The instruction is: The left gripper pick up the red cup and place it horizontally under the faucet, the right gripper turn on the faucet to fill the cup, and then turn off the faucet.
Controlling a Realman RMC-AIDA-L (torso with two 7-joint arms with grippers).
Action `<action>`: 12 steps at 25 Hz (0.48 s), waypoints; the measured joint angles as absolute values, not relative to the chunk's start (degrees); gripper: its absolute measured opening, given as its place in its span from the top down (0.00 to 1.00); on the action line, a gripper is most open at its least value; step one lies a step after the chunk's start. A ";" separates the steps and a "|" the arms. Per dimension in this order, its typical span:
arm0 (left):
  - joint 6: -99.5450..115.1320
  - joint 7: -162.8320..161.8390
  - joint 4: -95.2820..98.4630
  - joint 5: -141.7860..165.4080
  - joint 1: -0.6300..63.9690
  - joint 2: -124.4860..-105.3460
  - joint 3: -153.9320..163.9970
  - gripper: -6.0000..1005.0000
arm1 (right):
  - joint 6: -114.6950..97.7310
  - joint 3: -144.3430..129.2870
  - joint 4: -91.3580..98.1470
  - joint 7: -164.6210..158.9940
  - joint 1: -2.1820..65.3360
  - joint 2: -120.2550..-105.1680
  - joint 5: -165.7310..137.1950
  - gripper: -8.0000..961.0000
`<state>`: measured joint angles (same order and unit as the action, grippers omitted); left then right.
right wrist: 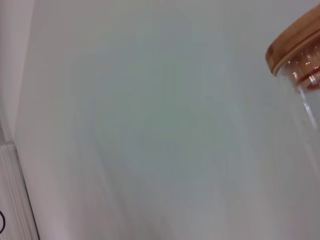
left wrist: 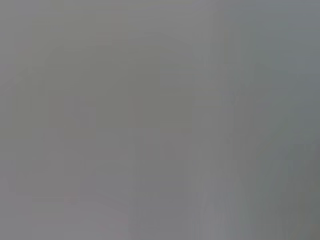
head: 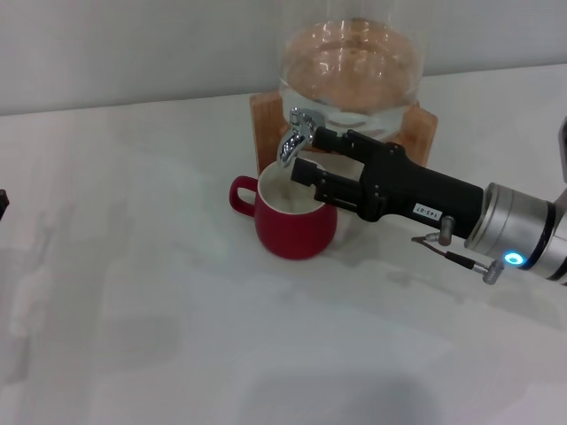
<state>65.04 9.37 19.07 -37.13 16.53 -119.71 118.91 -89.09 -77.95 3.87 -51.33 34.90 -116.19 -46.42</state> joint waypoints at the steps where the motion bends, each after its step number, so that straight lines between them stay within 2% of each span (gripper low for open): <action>1: 65.04 9.37 19.07 -37.13 16.53 -119.71 118.91 0.12 | -89.09 -77.98 3.87 -51.35 34.92 -116.19 -46.40 0.25; 12: 65.04 9.40 19.07 -37.08 16.52 -119.71 118.92 0.12 | -89.31 -77.96 3.96 -51.75 34.90 -116.19 -46.44 0.25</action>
